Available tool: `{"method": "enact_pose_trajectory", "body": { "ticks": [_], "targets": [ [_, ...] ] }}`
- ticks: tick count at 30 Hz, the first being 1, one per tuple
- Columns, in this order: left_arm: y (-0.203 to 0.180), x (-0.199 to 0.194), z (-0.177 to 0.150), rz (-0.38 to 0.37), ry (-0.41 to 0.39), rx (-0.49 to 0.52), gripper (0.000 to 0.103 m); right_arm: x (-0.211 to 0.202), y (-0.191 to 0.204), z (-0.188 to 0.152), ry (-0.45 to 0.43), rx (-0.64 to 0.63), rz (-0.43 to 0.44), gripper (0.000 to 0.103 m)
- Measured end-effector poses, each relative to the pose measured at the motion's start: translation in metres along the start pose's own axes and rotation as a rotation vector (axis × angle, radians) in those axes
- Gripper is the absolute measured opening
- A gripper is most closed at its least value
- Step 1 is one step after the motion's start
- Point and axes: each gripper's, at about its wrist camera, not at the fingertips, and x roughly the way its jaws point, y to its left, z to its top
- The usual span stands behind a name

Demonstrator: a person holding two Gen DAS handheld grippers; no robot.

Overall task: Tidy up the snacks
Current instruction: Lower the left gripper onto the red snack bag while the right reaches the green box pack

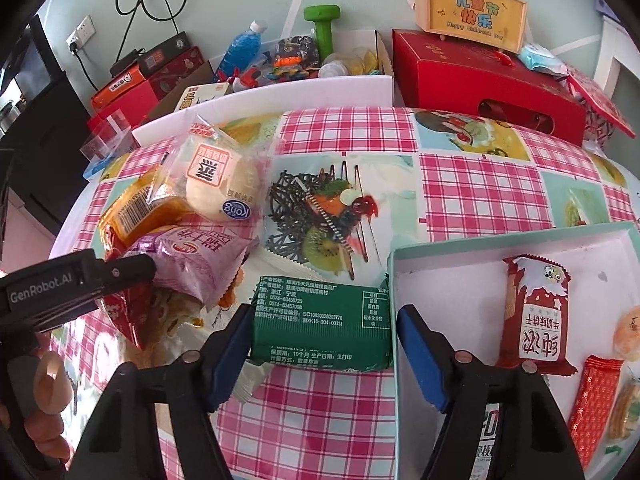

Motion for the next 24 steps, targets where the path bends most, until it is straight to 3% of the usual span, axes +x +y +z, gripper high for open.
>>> {"method": "enact_pose_trajectory", "body": {
  "ticks": [11,24],
  "targets": [
    [-0.009,-0.009,-0.028,0.033,0.034,0.029,0.074,-0.011,0.003,-0.010,0.016,-0.031,-0.005,0.068],
    [-0.037,-0.015,-0.075,0.021,0.068,0.101,0.074,-0.026,0.006,-0.029,0.026,-0.061,0.000,0.068]
  ]
}}
